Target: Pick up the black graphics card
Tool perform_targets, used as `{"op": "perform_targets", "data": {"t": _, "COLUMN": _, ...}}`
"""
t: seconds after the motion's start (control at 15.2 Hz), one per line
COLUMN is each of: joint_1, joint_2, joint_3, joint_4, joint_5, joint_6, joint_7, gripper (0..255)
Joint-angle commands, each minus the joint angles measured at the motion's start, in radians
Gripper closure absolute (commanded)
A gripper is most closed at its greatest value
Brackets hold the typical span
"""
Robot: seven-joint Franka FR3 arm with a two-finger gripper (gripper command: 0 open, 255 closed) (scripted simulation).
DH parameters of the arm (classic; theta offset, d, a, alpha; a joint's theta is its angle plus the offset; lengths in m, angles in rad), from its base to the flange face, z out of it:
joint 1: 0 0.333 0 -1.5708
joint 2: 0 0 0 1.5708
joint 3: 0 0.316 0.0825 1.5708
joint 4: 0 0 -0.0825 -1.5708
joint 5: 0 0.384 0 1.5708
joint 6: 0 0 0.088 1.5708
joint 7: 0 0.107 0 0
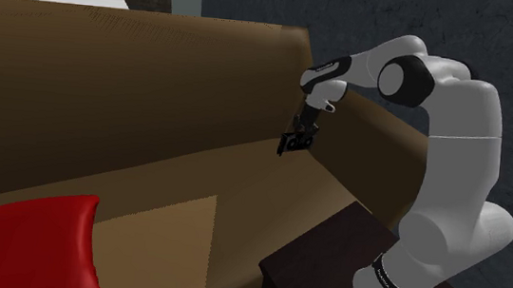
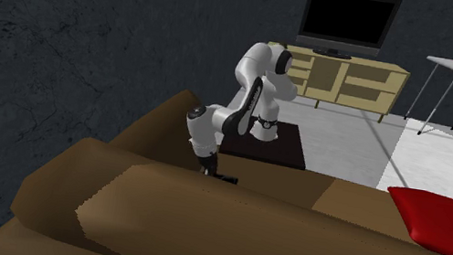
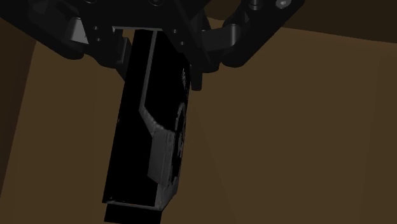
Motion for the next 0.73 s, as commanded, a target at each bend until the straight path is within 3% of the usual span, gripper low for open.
{"op": "perform_targets", "data": {"t": 0.0, "joint_1": 0.0, "joint_2": -0.013, "joint_3": -0.001, "joint_4": 0.001, "joint_5": -0.003, "joint_6": -0.013, "joint_7": 0.003, "gripper": 255}}
{"op": "perform_targets", "data": {"t": 0.66, "joint_1": 0.003, "joint_2": -0.085, "joint_3": -0.009, "joint_4": 0.026, "joint_5": -0.019, "joint_6": -0.109, "joint_7": 0.026, "gripper": 255}}
